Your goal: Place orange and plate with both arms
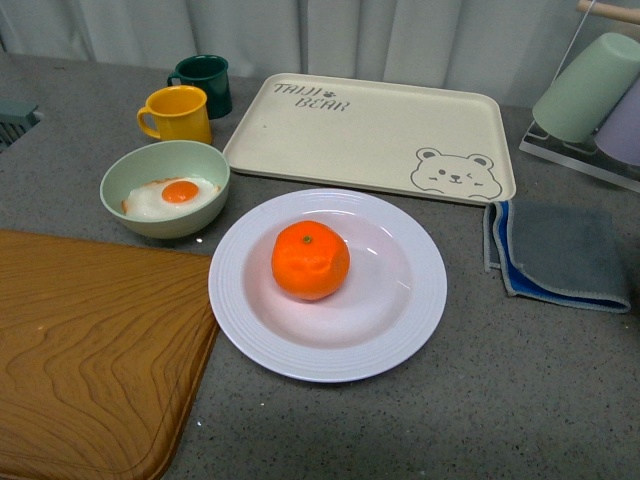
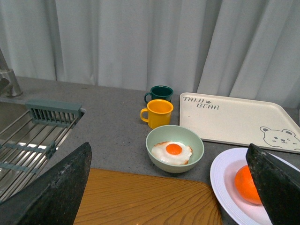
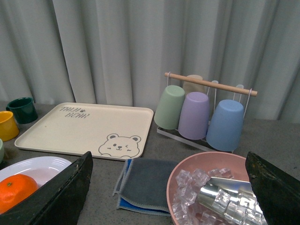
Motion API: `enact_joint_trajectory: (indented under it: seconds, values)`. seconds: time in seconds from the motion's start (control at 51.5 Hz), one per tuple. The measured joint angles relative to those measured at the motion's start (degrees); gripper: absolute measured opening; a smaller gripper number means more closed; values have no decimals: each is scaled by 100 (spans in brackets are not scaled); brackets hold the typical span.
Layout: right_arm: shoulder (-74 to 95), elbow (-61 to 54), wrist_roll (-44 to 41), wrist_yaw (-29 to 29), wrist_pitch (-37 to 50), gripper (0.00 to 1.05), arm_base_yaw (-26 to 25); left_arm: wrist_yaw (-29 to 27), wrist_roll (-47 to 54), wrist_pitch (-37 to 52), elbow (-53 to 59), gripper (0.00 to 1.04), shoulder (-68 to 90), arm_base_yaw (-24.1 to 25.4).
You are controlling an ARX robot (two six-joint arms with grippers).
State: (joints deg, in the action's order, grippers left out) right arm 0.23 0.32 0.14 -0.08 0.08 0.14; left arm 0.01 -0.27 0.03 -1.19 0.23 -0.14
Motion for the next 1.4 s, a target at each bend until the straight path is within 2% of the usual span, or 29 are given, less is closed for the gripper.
enact_joint_trajectory:
  seconds: [0.039,0.097,0.117,0.175,0.291,0.447,0.719,1.01,1.204,1.399]
  values:
    - [17,0,-87,190,0,95,57,0,0,0,0,98,0,0]
    - [225,15,-533,868,-20,95,229,-2,0,0,0,98,0,0]
    - [400,24,-614,859,9,95,225,-4,0,0,0,98,0,0]
    - [931,72,-638,614,249,95,201,-4,0,0,0,98,0,0]
    - [2686,337,-356,31,1316,95,205,-4,0,0,0,98,0,0]
    - [5285,1003,835,-990,2280,95,254,-4,0,0,0,98,0,0]
    - [8242,1888,2321,-2452,2826,95,315,-2,0,0,0,98,0,0]
    - [10179,2632,3215,-3104,3261,95,367,-2,0,0,0,98,0,0]
    - [11269,3215,3912,-3740,3523,95,417,-2,0,0,0,98,0,0]
    - [11746,3604,4033,-3818,3355,95,511,-2,0,0,0,98,0,0]
